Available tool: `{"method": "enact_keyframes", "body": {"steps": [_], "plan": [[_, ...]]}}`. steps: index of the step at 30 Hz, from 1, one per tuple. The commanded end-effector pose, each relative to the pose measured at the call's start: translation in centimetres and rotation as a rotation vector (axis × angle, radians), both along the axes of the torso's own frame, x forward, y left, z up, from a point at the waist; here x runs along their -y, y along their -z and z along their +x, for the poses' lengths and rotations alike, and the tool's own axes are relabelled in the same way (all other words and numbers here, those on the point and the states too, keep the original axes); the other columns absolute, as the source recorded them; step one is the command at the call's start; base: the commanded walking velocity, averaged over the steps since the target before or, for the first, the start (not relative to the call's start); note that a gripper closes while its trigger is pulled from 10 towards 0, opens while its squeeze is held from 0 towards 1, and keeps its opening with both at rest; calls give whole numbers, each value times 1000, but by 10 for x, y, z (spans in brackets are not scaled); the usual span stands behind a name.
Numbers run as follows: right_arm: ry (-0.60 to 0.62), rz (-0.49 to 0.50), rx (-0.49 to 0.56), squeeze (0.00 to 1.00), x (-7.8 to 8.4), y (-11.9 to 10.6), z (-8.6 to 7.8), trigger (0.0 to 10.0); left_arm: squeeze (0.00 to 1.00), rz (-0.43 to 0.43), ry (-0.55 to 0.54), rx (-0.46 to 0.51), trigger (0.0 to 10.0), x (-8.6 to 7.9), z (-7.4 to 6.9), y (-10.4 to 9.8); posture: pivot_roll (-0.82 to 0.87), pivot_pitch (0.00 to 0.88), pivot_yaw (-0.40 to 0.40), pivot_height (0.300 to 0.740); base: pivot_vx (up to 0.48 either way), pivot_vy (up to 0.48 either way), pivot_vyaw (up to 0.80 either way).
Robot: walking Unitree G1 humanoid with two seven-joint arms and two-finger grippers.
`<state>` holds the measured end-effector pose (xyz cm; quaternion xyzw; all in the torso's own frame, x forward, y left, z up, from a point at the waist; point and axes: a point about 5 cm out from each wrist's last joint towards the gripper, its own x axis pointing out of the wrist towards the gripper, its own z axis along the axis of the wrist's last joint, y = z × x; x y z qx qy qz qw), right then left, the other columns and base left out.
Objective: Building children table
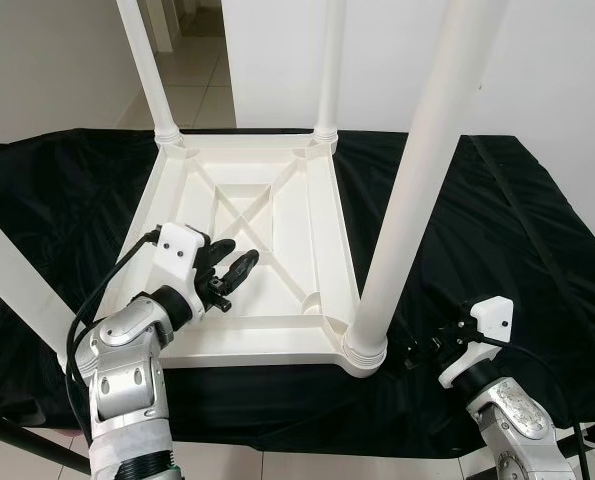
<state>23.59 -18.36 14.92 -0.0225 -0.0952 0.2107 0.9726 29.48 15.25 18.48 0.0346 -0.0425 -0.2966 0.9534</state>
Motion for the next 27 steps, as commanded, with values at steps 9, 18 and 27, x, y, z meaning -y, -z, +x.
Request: {"method": "enact_keyframes", "body": {"steps": [9,18,27], "plan": [[-8,10,-14,0,-6,5,-2,10000,0,-47,-555,-33,10000,-29,11,6,2,87,56,740,0,0,0],[-6,11,-13,0,-6,5,-3,10000,0,-56,-608,-48,10000,-33,12,7,3,89,56,740,0,0,0],[-5,14,-15,0,-7,6,-2,10000,0,-58,-663,-65,10000,-38,12,10,5,91,57,740,0,0,0]]}}
